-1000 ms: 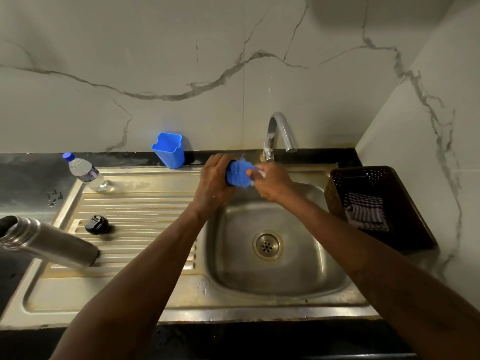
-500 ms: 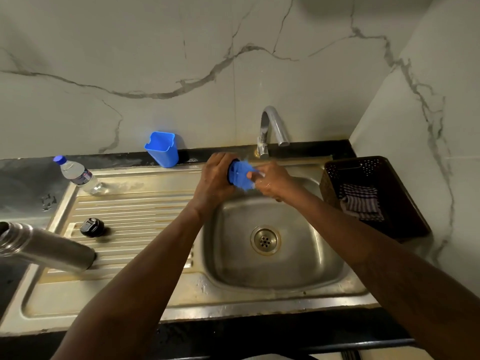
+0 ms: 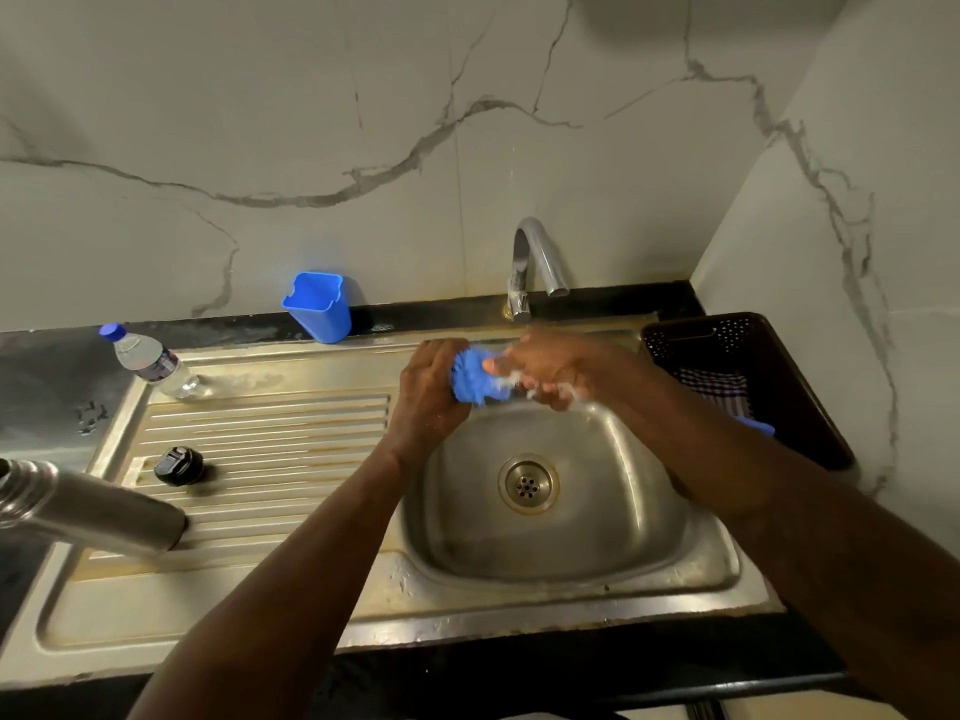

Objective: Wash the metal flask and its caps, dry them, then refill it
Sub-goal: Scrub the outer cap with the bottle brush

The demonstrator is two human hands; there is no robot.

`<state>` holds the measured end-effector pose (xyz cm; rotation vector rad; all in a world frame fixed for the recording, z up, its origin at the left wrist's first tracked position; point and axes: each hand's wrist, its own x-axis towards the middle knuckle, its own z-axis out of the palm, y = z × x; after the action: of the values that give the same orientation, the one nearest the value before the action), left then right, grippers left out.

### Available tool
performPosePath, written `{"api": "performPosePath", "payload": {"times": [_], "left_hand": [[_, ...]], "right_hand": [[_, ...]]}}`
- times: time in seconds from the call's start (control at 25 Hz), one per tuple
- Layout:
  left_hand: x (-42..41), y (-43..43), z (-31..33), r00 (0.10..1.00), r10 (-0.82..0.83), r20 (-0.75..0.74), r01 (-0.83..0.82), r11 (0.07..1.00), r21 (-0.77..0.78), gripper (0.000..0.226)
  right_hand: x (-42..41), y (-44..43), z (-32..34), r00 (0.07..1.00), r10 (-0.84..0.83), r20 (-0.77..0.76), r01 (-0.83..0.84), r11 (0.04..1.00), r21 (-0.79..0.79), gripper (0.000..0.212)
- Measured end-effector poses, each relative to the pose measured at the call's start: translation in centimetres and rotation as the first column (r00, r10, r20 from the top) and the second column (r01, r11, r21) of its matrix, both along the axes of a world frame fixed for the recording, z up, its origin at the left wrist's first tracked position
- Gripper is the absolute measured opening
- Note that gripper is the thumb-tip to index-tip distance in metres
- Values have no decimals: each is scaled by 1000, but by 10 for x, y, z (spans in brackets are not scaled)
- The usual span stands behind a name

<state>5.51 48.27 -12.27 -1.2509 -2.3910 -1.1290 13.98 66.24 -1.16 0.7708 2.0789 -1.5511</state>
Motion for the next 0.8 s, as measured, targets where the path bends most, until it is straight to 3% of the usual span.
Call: {"api": "performPosePath", "payload": {"times": [0.08, 0.2, 0.24, 0.36, 0.44, 0.48, 0.52, 0.6, 0.64, 0.72, 0.8], "left_hand": [[-6, 3, 12, 1000, 12, -25, -11, 998, 55, 56], [-13, 11, 22, 996, 0, -84, 3, 999, 38, 60], [-11, 11, 18, 997, -9, -73, 11, 999, 30, 60], [1, 5, 5, 999, 21, -42, -18, 998, 68, 56], [-7, 8, 15, 997, 68, -46, -63, 992, 106, 54], [-13, 11, 22, 994, 71, -79, -62, 991, 118, 52], [-16, 14, 27, 991, 77, -112, -64, 991, 120, 52], [-16, 20, 31, 992, 53, -114, -44, 996, 75, 55], [-17, 19, 27, 995, 22, -93, -18, 999, 40, 57], [-11, 12, 11, 1000, -12, -19, 11, 1000, -14, 59], [-10, 3, 5, 994, 28, 107, -27, 1000, -7, 55]], "right_hand": [[-2, 2, 0, 995, -87, -42, 87, 996, -12, 44], [-4, -13, -7, 994, -77, -73, 97, 944, 317, 39], [-3, -12, -8, 998, -52, -21, 56, 945, 323, 37], [2, 2, 10, 996, 48, 73, -48, 999, -5, 37], [-1, 7, 11, 997, -70, 42, 77, 977, -199, 39], [-4, 4, 8, 987, -161, -10, 156, 973, -171, 38], [-8, -3, 4, 975, -201, -100, 199, 980, -24, 37], [-13, -8, -5, 978, -13, -210, 107, 890, 444, 38], [-12, -8, -7, 983, 59, -174, 43, 846, 531, 40], [-6, -3, -2, 993, 106, -49, -76, 907, 415, 41], [6, 8, 7, 996, 83, 11, -83, 955, 286, 40]]}}
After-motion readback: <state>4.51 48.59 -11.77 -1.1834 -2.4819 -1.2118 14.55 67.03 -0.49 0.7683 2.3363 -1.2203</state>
